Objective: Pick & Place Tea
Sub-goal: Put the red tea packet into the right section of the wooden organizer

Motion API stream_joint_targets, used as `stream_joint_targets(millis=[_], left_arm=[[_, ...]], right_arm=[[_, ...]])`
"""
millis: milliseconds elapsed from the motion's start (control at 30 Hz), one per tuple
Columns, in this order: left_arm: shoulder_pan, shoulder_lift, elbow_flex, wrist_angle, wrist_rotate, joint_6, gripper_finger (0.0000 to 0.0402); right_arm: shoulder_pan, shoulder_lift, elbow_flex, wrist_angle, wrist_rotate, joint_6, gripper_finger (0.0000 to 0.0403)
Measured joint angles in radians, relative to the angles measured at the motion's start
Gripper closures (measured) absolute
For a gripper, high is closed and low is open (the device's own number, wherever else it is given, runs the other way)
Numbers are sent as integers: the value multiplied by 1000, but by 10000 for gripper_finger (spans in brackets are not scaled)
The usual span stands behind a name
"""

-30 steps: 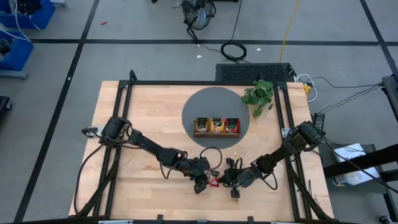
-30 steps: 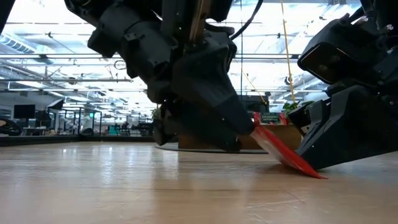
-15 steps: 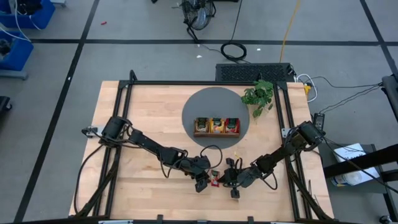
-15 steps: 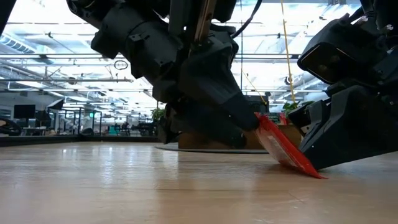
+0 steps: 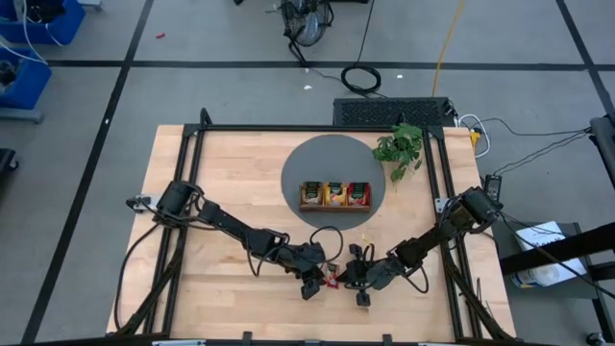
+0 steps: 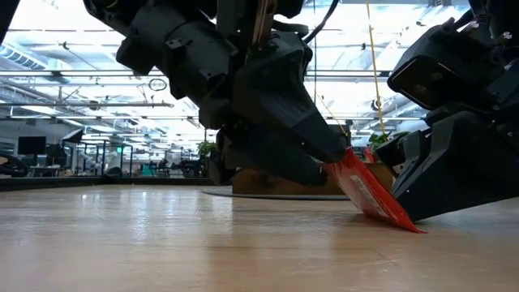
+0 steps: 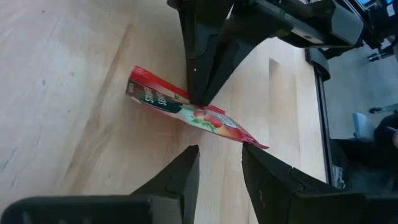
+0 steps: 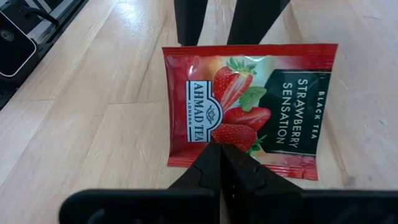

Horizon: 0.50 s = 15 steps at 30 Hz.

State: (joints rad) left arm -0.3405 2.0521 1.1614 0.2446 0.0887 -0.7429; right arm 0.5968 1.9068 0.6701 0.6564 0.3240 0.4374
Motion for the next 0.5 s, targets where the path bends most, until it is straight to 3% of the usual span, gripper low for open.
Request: stream_joint_targets(millis=[500], left_arm=[[6, 0, 0, 0, 8, 3, 277]], right_arm=[[1, 0, -38, -17, 16, 48, 403]])
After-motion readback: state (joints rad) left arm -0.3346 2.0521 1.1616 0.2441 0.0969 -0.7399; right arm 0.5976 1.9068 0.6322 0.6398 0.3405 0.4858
